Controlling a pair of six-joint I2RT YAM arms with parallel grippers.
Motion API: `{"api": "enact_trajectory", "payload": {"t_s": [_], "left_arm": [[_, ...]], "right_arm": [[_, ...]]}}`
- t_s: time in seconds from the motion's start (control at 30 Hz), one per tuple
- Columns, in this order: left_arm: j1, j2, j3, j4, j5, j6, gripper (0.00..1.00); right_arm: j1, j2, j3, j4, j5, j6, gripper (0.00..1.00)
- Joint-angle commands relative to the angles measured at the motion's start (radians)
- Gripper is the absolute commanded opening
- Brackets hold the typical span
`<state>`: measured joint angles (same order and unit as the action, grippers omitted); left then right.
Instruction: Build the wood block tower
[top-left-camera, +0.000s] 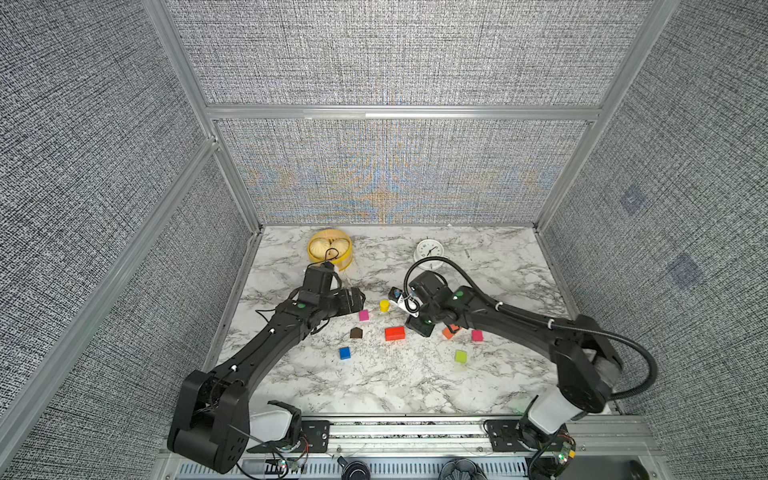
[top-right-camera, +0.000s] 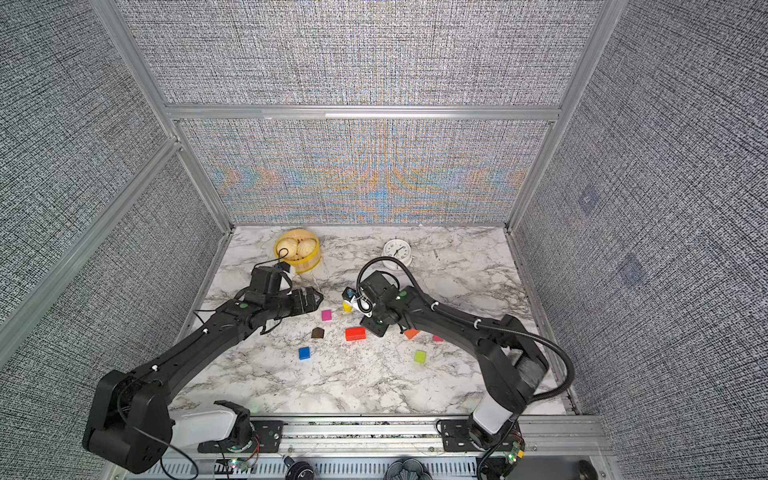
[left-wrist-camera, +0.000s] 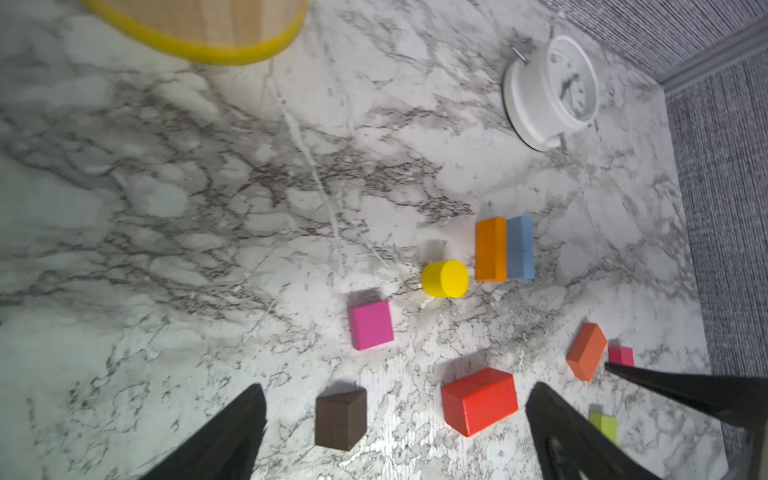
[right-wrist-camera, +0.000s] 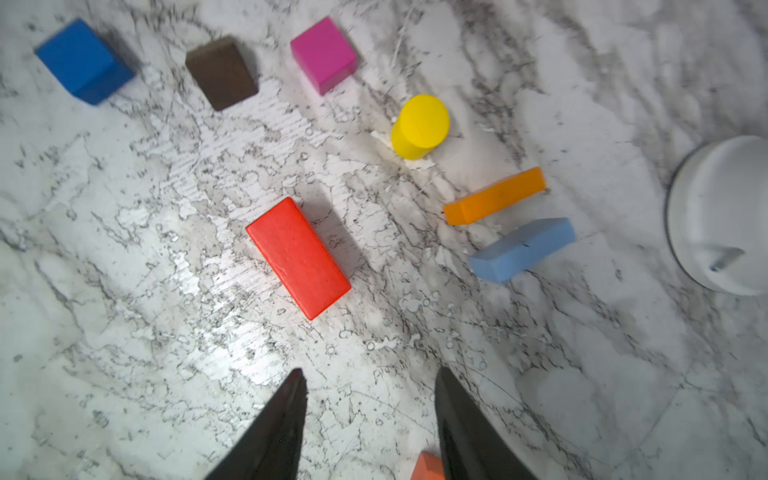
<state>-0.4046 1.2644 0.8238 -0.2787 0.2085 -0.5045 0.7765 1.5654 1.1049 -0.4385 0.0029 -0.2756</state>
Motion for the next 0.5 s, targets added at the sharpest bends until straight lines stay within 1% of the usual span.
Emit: {"api": "enact_trajectory", "payload": {"t_s": [0.0, 0.07, 0.13, 0.23, 0.3, 0.37, 0.47], "left_arm": [[-0.039, -0.047, 0.006, 0.041, -0.008, 0.132, 0.99], [-0.056, -0.097, -0.013, 0.120, 0.041, 0.260, 0.99], [-0.060, -0.118, 0.005, 0.137, 0.095, 0.345, 0.99], [-0.060, -0.074, 0.118, 0.001, 0.158, 0.474, 0.99], [-0.060, -0.020, 0.208, -0.110, 0.194, 0.556, 0.99], [-0.064, 0.031, 0.278, -0.200, 0.226, 0.639, 0.99], [-0.068, 0.070, 0.326, -0.267, 0.236, 0.753, 0.99]], "right_arm": [[-0.035, -0.114, -0.097, 0.169, 0.025, 0.157, 0.53], [-0.066, -0.201, -0.187, 0.243, -0.003, 0.225, 0.54], [-0.094, -0.261, -0.247, 0.308, -0.024, 0.269, 0.57], [-0.120, -0.320, -0.266, 0.308, 0.026, 0.353, 0.61], [-0.148, -0.356, -0.289, 0.306, 0.028, 0.428, 0.62], [-0.189, -0.398, -0.345, 0.356, -0.023, 0.495, 0.67], [-0.259, -0.453, -0.424, 0.439, -0.099, 0.595, 0.71]]}}
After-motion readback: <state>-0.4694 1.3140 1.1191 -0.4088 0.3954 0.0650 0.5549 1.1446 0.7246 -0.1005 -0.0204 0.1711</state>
